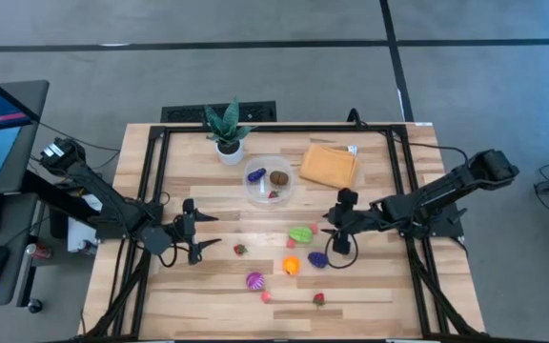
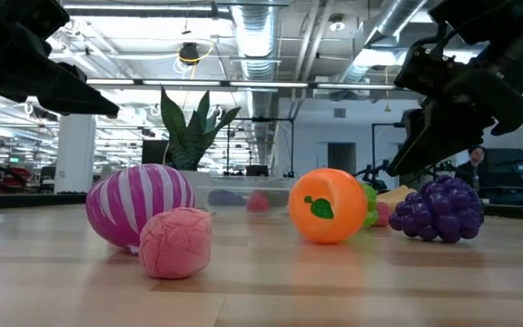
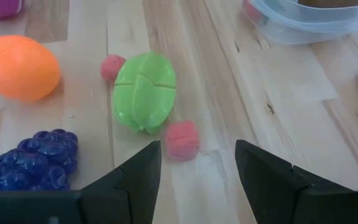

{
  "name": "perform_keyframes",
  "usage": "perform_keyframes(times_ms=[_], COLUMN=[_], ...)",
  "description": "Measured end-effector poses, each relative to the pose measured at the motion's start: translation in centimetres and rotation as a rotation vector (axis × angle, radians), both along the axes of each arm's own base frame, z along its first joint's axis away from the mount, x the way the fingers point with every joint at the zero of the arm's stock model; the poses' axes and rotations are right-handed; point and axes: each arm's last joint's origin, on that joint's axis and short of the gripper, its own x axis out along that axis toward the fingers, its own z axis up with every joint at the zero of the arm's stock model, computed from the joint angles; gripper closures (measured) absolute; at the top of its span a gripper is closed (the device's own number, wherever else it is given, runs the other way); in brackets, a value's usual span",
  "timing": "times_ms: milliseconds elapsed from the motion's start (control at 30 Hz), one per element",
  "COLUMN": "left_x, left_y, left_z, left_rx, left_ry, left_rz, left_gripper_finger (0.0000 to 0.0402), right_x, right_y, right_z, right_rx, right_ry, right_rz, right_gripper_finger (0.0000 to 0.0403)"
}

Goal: Pick and placing Produce into tupperware
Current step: Put the top right pink peach into the transparent bin

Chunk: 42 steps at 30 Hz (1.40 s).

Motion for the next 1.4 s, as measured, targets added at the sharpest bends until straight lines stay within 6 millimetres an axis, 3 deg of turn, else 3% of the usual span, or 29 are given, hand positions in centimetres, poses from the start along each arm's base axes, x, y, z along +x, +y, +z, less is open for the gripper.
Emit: perform_keyframes(times_ms=[433,1000,1400], left_x=[0.0,0.0,0.0], left_y=[0.0,0.0,0.0], left_z=[0.0,0.0,0.0], left_rx=[0.005,0.006,0.005], left_ry=[-0.007,-0.008,-0.008], left_rz=[0.015,0.017,0.018], left_gripper_finger=[0.0115,0.0115,0.0115], right_x=[0.6,1.9,2.3], right_y=[-0.5,-0.5,-1.2], right_z=[-0.5,-3.6,-3.8], right_rx=[-0.024,0.013,0.042], right_ry=[-0.019,0.057,0.046], right_rz=[0.012,0.038,0.026], right_gripper_finger=[0.0173,0.0173,0.0179])
